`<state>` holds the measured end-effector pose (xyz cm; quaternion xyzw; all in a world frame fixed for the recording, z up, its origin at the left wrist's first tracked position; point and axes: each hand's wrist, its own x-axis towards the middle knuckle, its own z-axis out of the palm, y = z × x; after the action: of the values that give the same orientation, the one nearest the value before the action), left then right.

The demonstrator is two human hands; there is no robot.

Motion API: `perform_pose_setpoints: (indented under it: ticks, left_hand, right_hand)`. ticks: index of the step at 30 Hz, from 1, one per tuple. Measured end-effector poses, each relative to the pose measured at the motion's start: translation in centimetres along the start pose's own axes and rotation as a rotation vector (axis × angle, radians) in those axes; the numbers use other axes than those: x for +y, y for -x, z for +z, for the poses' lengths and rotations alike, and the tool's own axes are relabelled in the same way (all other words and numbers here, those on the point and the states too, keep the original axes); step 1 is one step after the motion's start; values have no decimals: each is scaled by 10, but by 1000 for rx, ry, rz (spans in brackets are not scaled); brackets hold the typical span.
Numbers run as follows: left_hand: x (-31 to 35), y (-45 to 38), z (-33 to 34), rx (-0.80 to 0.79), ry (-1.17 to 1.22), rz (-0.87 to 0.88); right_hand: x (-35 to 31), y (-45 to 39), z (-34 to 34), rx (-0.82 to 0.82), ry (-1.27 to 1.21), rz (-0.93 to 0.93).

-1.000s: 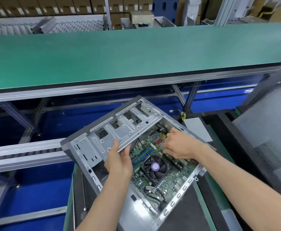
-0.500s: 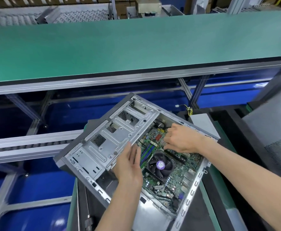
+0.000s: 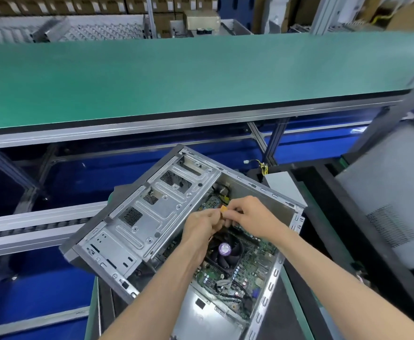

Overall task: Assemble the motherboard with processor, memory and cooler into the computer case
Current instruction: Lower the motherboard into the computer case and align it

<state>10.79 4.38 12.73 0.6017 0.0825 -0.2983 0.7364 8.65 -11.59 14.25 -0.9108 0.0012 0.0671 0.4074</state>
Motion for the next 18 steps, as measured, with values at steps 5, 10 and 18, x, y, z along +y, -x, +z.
perform_pose_setpoints:
  ticks: [5,10,18]
  left_hand:
    - [-6,-2,1,46,35,58]
    - [-8,-3,1,-14,71,107]
    - [-13,-8,1,-78,120,147]
  right_hand:
    - [2,0,0,-18,-4,65]
    - [-1,2,-3,65,-2,1]
    - [-6,6,-6,118,-94,46]
